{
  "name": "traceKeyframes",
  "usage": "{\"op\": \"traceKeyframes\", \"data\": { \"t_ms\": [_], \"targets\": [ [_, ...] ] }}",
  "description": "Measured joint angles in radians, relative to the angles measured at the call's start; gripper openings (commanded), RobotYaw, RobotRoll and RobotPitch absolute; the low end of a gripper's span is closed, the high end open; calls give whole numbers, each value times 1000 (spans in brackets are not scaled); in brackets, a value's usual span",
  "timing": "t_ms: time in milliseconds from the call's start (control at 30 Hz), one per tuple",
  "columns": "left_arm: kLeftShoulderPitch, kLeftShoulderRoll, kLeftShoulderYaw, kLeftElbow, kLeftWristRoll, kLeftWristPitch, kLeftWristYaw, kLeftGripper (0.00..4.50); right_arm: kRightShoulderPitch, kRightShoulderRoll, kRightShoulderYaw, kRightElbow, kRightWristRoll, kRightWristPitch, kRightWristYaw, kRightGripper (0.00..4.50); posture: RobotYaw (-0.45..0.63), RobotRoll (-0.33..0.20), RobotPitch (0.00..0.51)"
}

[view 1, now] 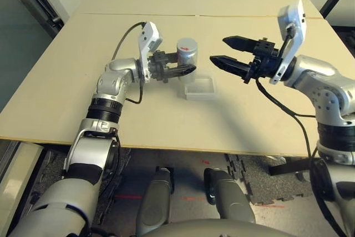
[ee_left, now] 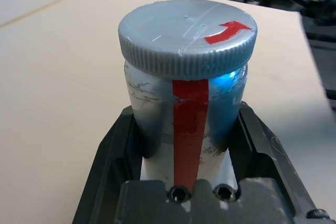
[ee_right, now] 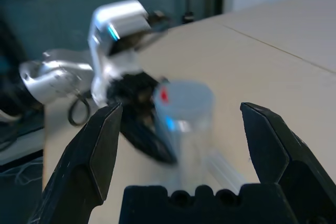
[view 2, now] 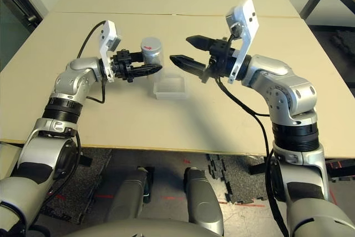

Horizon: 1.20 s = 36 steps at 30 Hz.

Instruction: Pour the medicine from the bottle into the box.

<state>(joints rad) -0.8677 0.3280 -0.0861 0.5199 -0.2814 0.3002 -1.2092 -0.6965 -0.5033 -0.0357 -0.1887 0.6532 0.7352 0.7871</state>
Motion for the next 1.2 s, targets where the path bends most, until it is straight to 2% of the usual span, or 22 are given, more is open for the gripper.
{"op": "traceKeyframes", "data": {
  "t_ms": [667, 767, 900, 1200],
  "targets": [
    [-51, 2, -52, 9, 25, -133, -91, 2444, -51, -11, 77, 104, -97, -34, 107, 4500, 27, 0, 177],
    [-51, 2, -52, 9, 26, -134, -92, 2444, -58, -11, 78, 115, -108, -46, 110, 3838, 27, 0, 177],
    [-51, 3, -51, 8, 26, -131, -85, 2444, -62, -6, 84, 115, -107, -56, 124, 2554, 30, 0, 177],
    [-29, 28, -38, -103, -6, -44, -87, 2444, -87, 19, 63, 143, -82, -78, 187, 2552, 38, 0, 186]
  ]
}}
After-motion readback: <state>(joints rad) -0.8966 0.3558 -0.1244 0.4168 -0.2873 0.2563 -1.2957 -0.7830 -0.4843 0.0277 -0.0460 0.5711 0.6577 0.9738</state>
